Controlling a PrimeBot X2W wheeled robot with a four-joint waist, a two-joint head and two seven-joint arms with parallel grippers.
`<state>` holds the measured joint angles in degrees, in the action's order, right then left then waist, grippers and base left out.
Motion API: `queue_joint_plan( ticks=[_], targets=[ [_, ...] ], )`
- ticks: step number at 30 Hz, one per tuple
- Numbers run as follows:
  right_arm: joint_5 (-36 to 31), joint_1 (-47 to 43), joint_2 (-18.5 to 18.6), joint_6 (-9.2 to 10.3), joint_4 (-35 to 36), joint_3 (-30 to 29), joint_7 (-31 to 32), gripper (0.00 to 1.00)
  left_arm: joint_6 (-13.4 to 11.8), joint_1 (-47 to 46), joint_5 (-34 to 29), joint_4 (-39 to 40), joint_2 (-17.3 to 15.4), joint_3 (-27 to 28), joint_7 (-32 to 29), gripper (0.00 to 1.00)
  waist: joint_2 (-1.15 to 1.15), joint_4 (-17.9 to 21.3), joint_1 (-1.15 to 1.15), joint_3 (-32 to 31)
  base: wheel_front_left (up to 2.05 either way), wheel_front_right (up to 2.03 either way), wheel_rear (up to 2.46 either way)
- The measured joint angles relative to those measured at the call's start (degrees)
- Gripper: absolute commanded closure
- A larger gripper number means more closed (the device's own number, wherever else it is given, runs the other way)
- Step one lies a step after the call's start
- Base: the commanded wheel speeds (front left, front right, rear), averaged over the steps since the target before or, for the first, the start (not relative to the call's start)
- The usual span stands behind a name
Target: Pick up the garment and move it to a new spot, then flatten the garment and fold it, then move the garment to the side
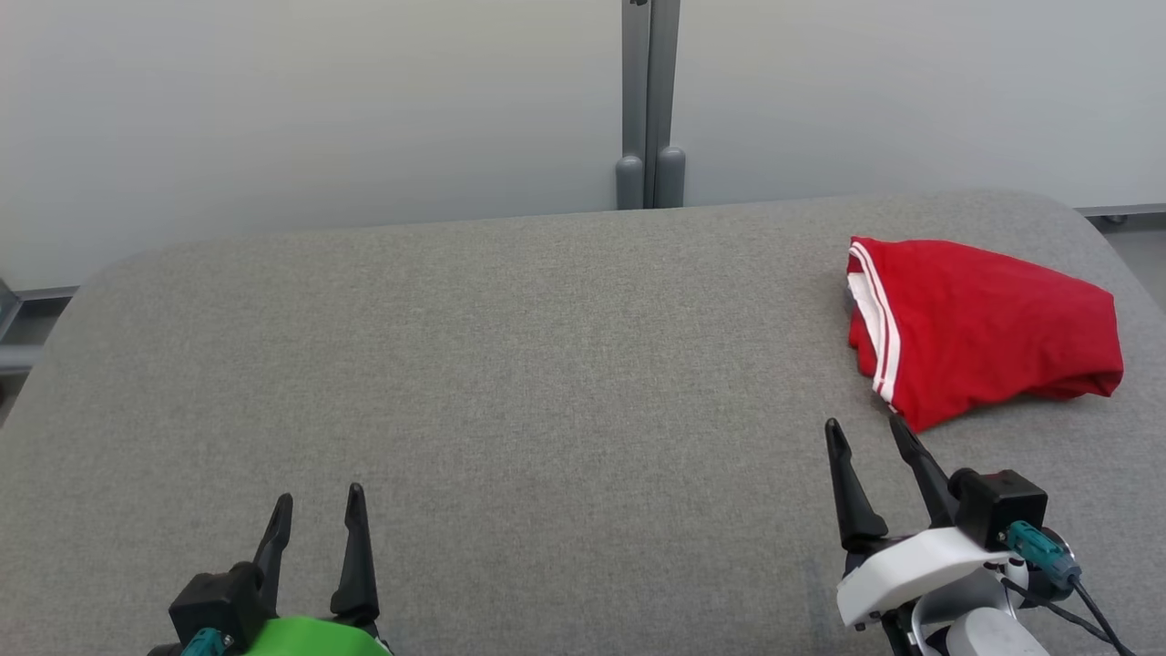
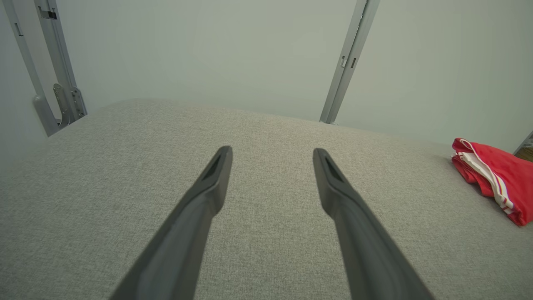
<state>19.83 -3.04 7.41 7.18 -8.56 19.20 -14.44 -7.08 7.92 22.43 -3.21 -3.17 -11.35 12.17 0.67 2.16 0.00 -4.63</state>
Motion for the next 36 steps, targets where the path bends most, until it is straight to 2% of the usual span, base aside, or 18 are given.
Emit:
queue_joint_plan(
  ticks=[9, 10, 15, 22, 36],
  targets=[
    [-0.6, -0.5, -0.2, 0.00, 0.4, -0.2, 0.0, 0.00, 0.0, 0.0, 0.0, -0.1, 0.0, 0.0, 0.0, 0.00, 0.00, -0.2, 0.00, 0.1, 0.00, 0.00, 0.00],
    [-0.7, -0.7, -0.2, 0.00, 0.4, -0.2, 0.0, 1.00, 0.0, 0.0, 0.0, -0.1, 0.0, -0.1, 0.0, 1.00, 0.00, -0.2, 0.00, 0.1, 0.00, 0.00, 0.00],
    [-0.7, -2.8, -0.5, -0.09, -2.0, 0.1, 0.0, 1.00, 0.0, 0.7, 0.1, -2.8, 0.5, -0.2, -0.1, 1.00, 0.00, -0.3, 0.00, 0.1, 0.00, 0.00, 0.00],
    [2.4, -3.6, -0.7, -0.77, -1.8, -0.2, 0.1, 1.00, 0.5, 1.2, 3.1, -2.8, 0.5, -0.2, -0.1, 1.00, 0.00, -0.4, 0.00, 0.5, 0.00, 0.00, 0.00],
    [13.8, -3.4, -1.7, -2.18, -1.3, -3.4, 2.4, 1.00, 1.7, 1.2, 13.8, -2.5, 0.5, 1.2, -2.1, 1.00, 0.00, -0.6, 0.00, 1.2, 0.00, 0.00, 0.00]
  ],
)
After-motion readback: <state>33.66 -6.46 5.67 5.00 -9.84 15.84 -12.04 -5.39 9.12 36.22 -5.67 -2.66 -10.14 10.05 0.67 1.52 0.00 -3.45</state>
